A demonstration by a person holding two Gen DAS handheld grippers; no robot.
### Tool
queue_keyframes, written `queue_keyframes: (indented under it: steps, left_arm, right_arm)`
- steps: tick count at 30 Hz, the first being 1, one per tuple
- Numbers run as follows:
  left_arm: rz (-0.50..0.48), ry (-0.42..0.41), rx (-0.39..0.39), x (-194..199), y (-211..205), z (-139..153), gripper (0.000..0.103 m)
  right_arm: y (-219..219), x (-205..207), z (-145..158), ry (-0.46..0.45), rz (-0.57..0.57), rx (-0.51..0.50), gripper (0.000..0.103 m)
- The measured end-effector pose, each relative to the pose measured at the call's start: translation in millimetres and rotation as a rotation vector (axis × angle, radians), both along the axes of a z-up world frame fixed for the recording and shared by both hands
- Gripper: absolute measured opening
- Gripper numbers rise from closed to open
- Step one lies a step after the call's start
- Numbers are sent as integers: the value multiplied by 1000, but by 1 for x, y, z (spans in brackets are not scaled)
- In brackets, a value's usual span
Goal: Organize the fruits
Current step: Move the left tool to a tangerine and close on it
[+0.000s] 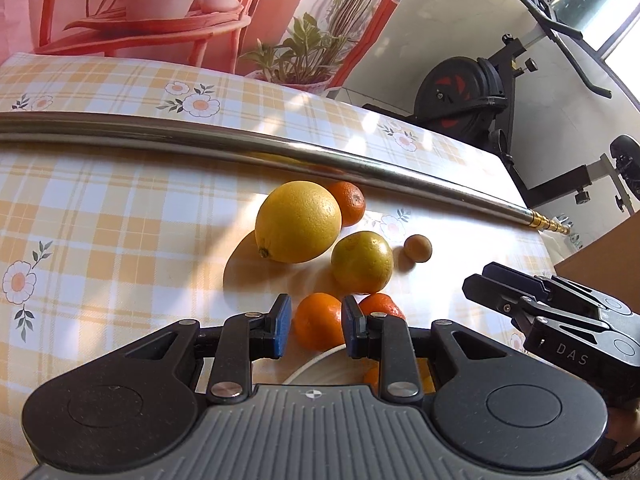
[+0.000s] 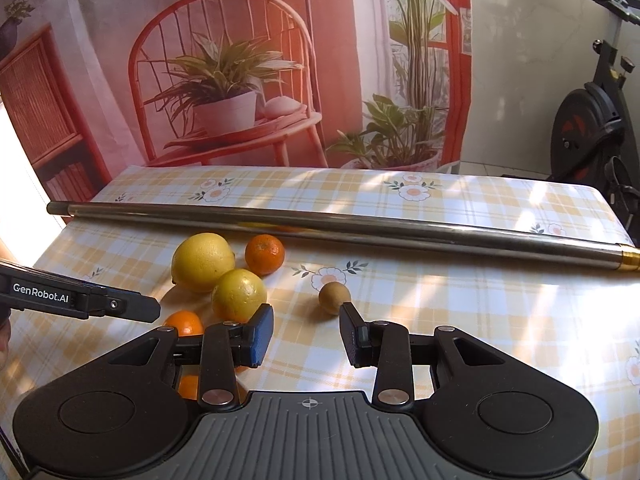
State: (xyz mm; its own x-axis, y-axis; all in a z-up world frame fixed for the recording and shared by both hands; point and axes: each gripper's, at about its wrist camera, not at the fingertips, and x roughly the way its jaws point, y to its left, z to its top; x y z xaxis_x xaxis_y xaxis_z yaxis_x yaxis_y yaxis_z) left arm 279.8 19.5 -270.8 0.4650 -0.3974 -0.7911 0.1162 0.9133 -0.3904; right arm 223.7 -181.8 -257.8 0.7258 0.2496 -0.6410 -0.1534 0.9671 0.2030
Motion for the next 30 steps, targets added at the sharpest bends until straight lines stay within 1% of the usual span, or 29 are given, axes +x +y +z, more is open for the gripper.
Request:
queue_keyframes:
  steps: [2, 5, 10, 11, 16, 22, 27, 30]
  left_arm:
    - [15, 25, -28, 4, 1, -6, 28]
    - [18, 22, -52, 7, 0, -10, 30]
    - [19, 28, -24, 11, -6, -14, 33]
    - [18, 34, -28, 11, -6, -16, 36]
    - [11, 58, -50, 11, -3, -23, 39]
    - [-1, 33, -15, 7, -6, -21, 37]
    - [-8, -57, 14, -7, -5, -5, 37]
    - [-19, -109, 32, -17, -6, 6, 37]
  right_arm:
    - [-2, 1, -2, 1, -1, 5, 34]
    - [-4, 3, -4, 5, -3, 11, 34]
    - [-8, 5, -9, 14, -7, 15, 34]
    - [-8, 6, -9, 17, -11, 17, 34]
    - [-11, 9, -14, 24, -12, 27, 34]
    - [-11, 13, -16, 30, -12, 32, 34]
    - [-11, 19, -19, 2, -17, 32, 34]
    - [-8, 29, -23, -19, -22, 9, 34]
